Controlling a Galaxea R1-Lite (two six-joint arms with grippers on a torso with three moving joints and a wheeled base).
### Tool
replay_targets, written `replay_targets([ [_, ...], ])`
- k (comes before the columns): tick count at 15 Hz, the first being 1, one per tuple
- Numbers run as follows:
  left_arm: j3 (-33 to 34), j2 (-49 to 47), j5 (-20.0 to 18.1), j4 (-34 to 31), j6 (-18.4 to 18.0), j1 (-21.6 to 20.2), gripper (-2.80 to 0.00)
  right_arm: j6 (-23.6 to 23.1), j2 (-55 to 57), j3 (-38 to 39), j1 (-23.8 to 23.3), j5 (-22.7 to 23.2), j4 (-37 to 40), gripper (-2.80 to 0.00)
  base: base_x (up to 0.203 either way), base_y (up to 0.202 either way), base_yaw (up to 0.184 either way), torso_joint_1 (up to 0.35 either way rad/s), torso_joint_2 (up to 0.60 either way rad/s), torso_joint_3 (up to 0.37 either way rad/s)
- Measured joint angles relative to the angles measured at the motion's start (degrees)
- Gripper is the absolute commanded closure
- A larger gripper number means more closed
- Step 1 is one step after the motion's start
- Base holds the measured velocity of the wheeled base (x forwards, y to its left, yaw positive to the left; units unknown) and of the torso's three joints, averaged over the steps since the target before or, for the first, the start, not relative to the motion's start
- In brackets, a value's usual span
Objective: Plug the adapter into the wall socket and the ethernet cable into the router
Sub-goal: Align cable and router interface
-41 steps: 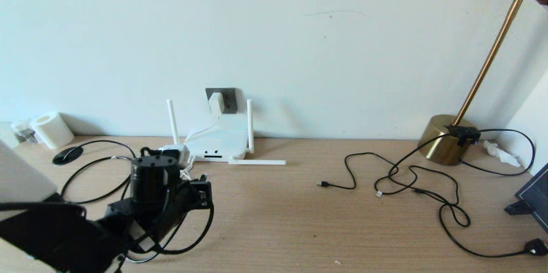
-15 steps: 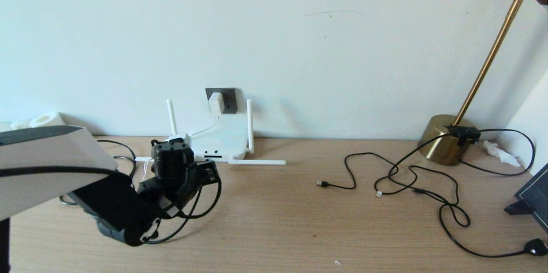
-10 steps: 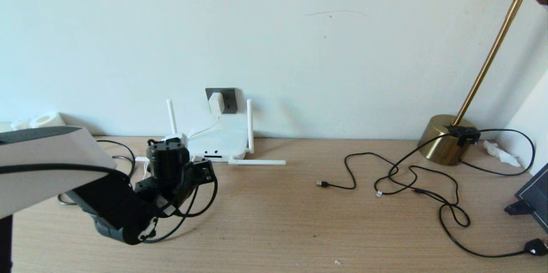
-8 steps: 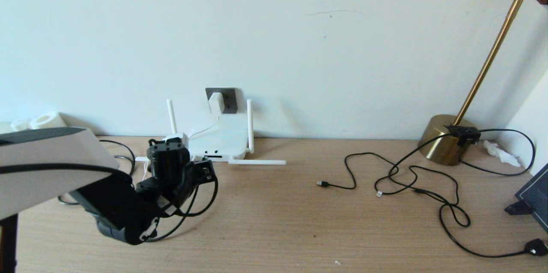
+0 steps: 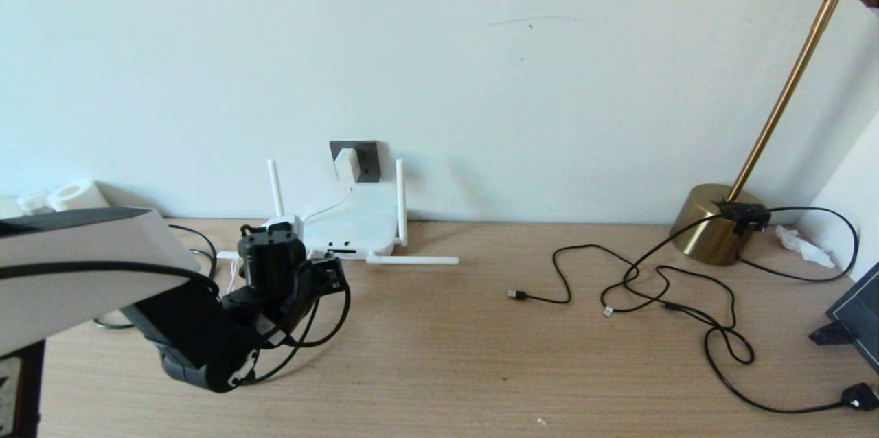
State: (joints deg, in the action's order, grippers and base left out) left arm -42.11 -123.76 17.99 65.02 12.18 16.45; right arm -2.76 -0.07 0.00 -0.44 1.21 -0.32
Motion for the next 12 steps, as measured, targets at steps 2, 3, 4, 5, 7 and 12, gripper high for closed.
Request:
replay_targets([
  [2, 0.0, -0.1, 0.0, 0.0, 0.0, 0.0, 0.0, 0.0, 0.0, 0.0, 0.0, 0.0, 0.0, -2.8, 0.0, 0.0, 0.0, 0.0, 0.0, 0.0],
  [3, -0.2, -0.1, 0.0, 0.0, 0.0, 0.0, 0.0, 0.0, 0.0, 0.0, 0.0, 0.0, 0.0, -2.8, 0.0, 0.0, 0.0, 0.0, 0.0, 0.0],
  [4, -0.3, -0.1, 0.0, 0.0, 0.0, 0.0, 0.0, 0.0, 0.0, 0.0, 0.0, 0.0, 0.0, -2.8, 0.0, 0.0, 0.0, 0.0, 0.0, 0.0],
  [5, -0.3, -0.2, 0.0, 0.0, 0.0, 0.0, 0.0, 0.0, 0.0, 0.0, 0.0, 0.0, 0.0, -2.8, 0.0, 0.0, 0.0, 0.0, 0.0, 0.0],
  [7, -0.5, -0.5, 0.0, 0.0, 0.0, 0.0, 0.0, 0.0, 0.0, 0.0, 0.0, 0.0, 0.0, -2.8, 0.0, 0.0, 0.0, 0.0, 0.0, 0.0],
  [12, -1.2, -1.2, 0.1, 0.0, -1.2, 0.0, 0.0, 0.0, 0.0, 0.0, 0.0, 0.0, 0.0, -2.8, 0.0, 0.0, 0.0, 0.0, 0.0, 0.0],
])
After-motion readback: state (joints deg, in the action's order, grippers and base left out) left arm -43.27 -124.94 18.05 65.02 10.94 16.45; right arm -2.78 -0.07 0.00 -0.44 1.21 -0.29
